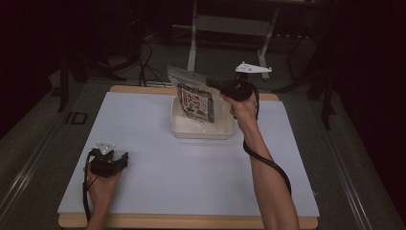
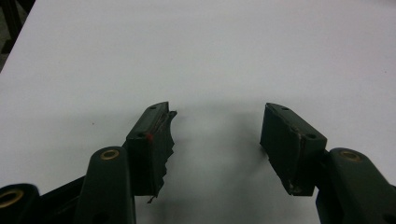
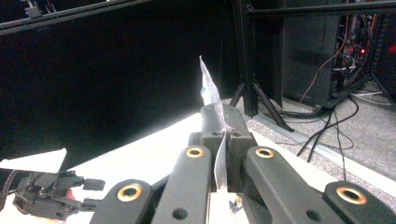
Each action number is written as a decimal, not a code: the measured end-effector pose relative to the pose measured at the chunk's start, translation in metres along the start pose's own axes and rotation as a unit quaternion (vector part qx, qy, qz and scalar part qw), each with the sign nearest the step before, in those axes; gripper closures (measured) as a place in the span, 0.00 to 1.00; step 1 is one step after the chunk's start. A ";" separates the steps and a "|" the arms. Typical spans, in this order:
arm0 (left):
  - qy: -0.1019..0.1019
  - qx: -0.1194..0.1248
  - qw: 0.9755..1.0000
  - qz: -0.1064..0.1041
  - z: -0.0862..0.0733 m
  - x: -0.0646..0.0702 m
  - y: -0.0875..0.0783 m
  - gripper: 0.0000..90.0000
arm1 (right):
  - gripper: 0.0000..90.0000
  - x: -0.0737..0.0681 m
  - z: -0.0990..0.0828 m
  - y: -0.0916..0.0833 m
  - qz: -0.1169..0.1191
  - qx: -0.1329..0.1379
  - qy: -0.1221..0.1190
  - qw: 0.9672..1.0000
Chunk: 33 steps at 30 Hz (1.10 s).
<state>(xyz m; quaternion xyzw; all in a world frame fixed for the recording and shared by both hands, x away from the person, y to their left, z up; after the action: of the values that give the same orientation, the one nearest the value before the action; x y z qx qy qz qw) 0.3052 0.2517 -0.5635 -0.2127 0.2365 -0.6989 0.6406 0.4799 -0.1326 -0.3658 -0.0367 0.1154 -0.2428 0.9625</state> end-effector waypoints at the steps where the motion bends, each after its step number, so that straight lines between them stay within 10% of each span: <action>1: 0.000 0.000 1.000 0.000 0.000 0.000 0.000 0.48 | 1.00 0.001 -0.001 0.000 -0.001 0.000 0.003 1.000; 24: 0.002 -0.001 1.000 0.002 0.000 0.001 0.000 0.48 | 1.00 0.016 -0.011 -0.014 -0.027 -0.009 0.032 0.999; 33: 0.004 -0.002 1.000 0.001 0.000 0.001 0.000 0.48 | 0.93 0.021 -0.007 -0.015 -0.071 -0.016 0.030 0.997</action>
<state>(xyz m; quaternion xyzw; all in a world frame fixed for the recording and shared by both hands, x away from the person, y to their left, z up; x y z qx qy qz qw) 0.3054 0.2508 -0.5637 -0.2112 0.2405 -0.6982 0.6404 0.4893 -0.1559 -0.3746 -0.0532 0.1453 -0.3101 0.9380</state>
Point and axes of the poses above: each handheld gripper's, and its own axes: y roughly forward along the jaws, z roughly out of its top, x roughly to its right, the point moved 2 cm from there along y, roughly forward along the jaws, and after that the axes turned 5 degrees about x, right-handed, at the moved point
